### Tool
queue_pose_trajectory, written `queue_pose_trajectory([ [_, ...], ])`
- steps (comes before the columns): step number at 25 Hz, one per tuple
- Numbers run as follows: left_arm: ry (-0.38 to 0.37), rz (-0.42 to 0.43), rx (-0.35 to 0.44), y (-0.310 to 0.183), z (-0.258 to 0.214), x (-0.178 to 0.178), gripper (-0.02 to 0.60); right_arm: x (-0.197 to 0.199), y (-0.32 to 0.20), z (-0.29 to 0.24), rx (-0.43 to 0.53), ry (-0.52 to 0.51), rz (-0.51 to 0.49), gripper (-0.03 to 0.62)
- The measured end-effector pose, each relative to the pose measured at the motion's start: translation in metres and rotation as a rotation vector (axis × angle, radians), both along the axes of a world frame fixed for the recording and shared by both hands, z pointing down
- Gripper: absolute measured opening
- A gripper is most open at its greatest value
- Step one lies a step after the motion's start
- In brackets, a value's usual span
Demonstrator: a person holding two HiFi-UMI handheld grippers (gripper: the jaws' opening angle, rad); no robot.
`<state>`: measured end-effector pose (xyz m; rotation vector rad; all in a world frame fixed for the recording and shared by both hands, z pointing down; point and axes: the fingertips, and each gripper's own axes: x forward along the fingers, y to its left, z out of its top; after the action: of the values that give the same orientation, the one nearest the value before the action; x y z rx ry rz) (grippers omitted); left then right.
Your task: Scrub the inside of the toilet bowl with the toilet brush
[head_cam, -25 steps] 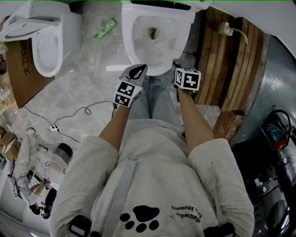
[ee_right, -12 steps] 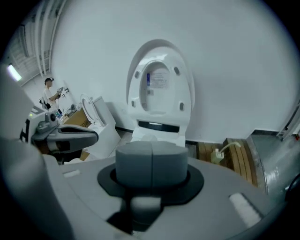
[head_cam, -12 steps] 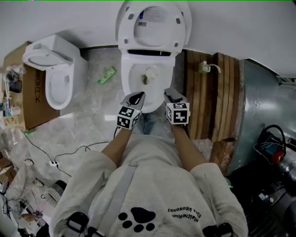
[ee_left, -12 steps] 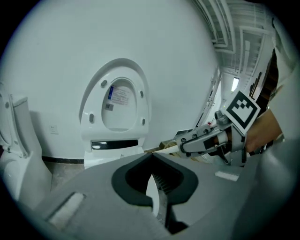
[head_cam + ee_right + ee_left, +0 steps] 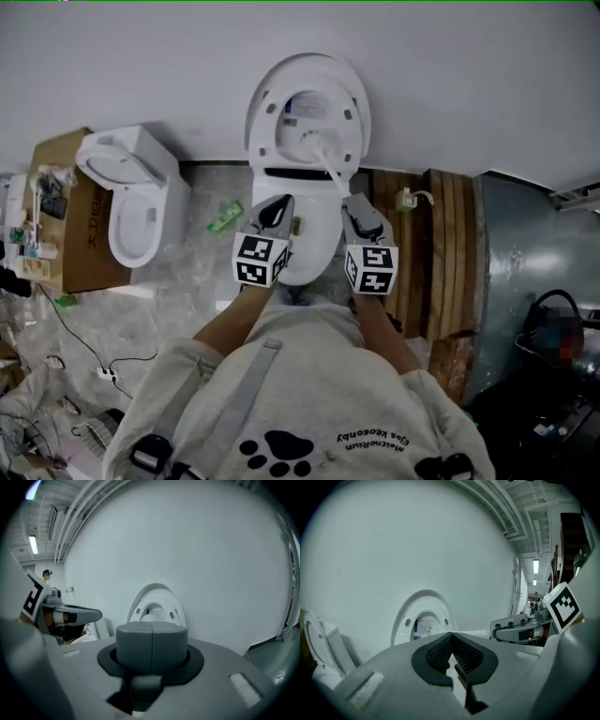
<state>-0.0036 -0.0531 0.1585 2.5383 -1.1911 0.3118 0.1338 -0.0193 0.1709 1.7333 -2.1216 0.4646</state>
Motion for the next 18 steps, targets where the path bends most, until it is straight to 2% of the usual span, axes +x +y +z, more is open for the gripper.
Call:
queue_pose_trajectory([
  [4, 0.025, 0.002, 0.162, -0.008, -0.065, 0.009, -0.006, 0.005, -0.018, -0.060, 0.158, 0.040, -0.007, 0.149],
  [7, 0.009, -0.009, 0.317, -0.008, -0.111, 0.014, -0.006, 0.009, -0.021, -0.103, 0.278, 0.074, -0.001, 0.149],
  [9, 0.006, -0.022, 0.391, -0.004, -0.136, 0.016, -0.006, 0.012, -0.020, -0.127, 0.334, 0.095, -0.006, 0.149],
  [13, 0.014, -0.023, 0.445, 0.001, -0.155, 0.022, -0.006, 0.015, -0.014, -0.158, 0.406, 0.098, -0.015, 0.149],
  [18, 0.009, -0.024, 0.425, 0.004, -0.150, 0.025, -0.006, 0.016, -0.007, -0.172, 0.442, 0.096, -0.027, 0.149],
])
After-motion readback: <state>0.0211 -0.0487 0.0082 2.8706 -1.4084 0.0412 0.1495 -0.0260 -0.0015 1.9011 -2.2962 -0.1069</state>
